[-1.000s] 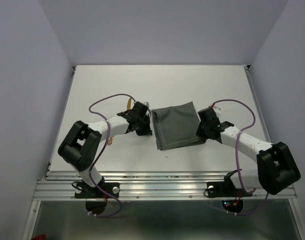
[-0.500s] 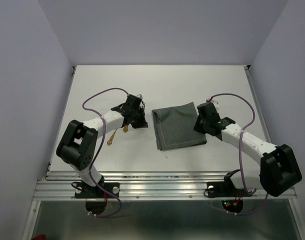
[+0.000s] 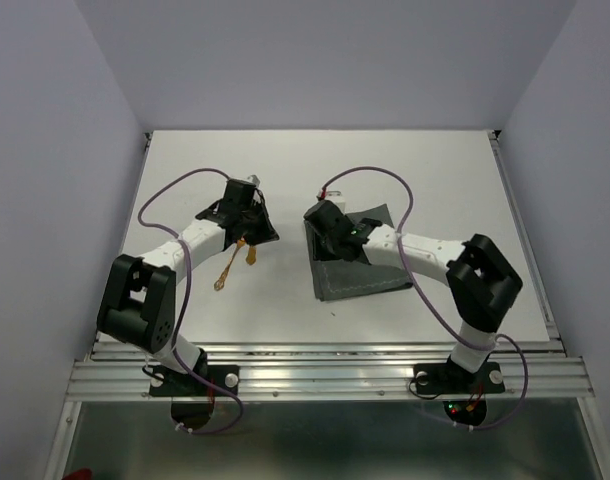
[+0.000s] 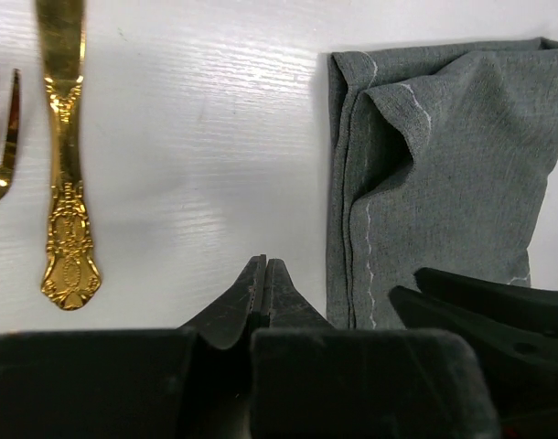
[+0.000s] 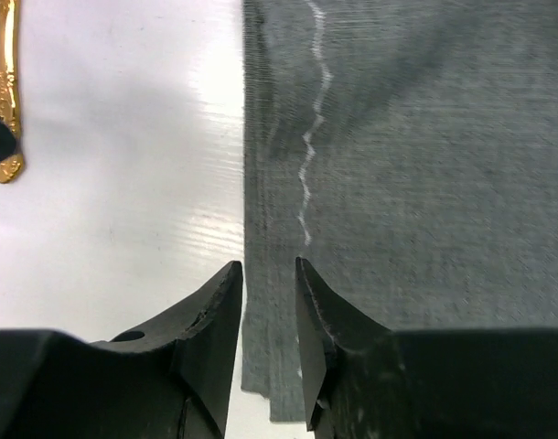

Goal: Fold the napkin into a case and place the utensils inside
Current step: Fold the rectangle-folded napkin at the center of the board.

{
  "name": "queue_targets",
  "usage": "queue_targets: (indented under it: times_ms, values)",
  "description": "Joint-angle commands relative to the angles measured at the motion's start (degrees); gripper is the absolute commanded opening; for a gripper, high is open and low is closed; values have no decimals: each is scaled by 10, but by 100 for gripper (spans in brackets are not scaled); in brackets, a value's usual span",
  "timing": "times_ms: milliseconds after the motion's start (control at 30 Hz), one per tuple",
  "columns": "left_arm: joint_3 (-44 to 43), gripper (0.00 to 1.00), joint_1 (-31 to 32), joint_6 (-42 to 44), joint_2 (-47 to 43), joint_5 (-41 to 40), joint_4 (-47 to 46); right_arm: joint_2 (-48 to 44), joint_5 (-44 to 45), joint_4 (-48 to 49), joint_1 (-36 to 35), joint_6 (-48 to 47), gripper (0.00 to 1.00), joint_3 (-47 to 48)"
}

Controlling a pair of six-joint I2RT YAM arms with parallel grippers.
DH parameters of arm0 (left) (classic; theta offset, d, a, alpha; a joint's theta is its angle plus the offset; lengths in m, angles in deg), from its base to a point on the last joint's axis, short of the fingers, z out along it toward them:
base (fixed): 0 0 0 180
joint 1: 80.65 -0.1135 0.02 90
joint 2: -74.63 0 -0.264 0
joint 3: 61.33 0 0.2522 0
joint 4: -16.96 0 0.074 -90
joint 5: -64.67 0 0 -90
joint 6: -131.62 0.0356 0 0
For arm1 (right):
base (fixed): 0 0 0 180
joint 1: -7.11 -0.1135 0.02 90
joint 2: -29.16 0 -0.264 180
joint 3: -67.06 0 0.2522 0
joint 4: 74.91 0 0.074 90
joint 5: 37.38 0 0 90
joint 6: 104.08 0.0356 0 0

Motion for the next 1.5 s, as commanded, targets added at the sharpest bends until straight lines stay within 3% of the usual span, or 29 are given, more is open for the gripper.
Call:
queue_targets:
  times_ms: [0,500,767,867,933,1067,1167,1300,1467]
  values:
    - [20,0,-14,15,-38,5,1,51,31,-17,-11,-23,37,65]
    - [51,0,-24,20,-52,12,-11,130,2,-13,-11,-31,37,89]
    - [55,0,-24,21,-54,12,-12,128,13,-13,-11,-15,17,80]
    - [56,0,-24,21,-54,13,-12,130,14,-14,-11,-17,15,82]
    - [56,0,-24,22,-56,14,-12,129,14,-14,-11,-17,15,82]
    - [57,0,-24,22,-56,14,-12,119,4,-5,-17,-23,30,79]
    - [55,0,-24,22,-54,17,-13,117,-2,-1,-17,-25,31,78]
    - [57,0,-24,22,-54,18,-12,128,-9,3,-17,-25,31,77]
    - [56,0,-24,23,-54,18,-12,140,-3,-1,-17,-20,20,78]
